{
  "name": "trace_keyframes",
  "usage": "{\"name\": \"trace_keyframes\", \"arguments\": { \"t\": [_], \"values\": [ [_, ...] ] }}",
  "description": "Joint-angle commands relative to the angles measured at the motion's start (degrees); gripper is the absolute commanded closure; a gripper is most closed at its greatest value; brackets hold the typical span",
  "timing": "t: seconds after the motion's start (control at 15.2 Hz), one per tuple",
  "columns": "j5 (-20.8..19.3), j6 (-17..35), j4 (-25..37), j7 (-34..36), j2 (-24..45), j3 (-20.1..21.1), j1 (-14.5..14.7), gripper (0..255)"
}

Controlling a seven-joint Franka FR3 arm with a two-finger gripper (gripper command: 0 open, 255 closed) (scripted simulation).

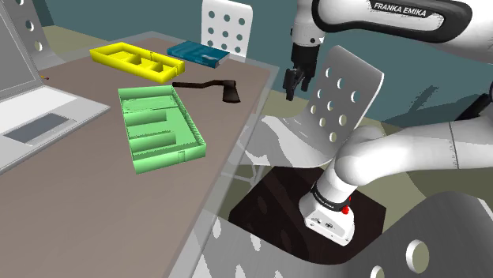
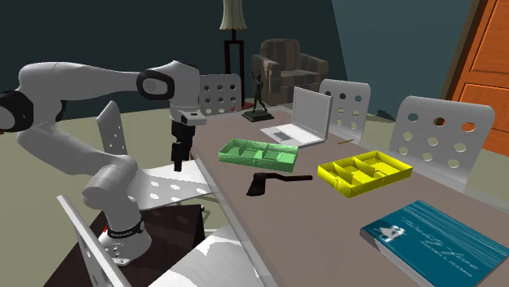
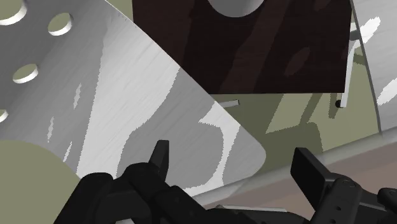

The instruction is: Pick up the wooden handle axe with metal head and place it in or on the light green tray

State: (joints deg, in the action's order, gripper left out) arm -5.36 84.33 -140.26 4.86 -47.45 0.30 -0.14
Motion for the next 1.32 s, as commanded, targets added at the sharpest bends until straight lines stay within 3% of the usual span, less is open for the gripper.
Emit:
{"name": "trace_keyframes", "arguments": {
  "t": [0.0, 0.59, 1.25],
  "values": [
    [0.00, 0.00, 0.00, 0.00, 0.00, 0.00, 0.00, 0],
    [-0.55, 9.79, 11.13, -6.21, 21.60, -1.86, 1.82, 0],
    [0.49, 13.42, 30.03, -13.12, 44.94, -2.01, 3.43, 0]
  ]
}}
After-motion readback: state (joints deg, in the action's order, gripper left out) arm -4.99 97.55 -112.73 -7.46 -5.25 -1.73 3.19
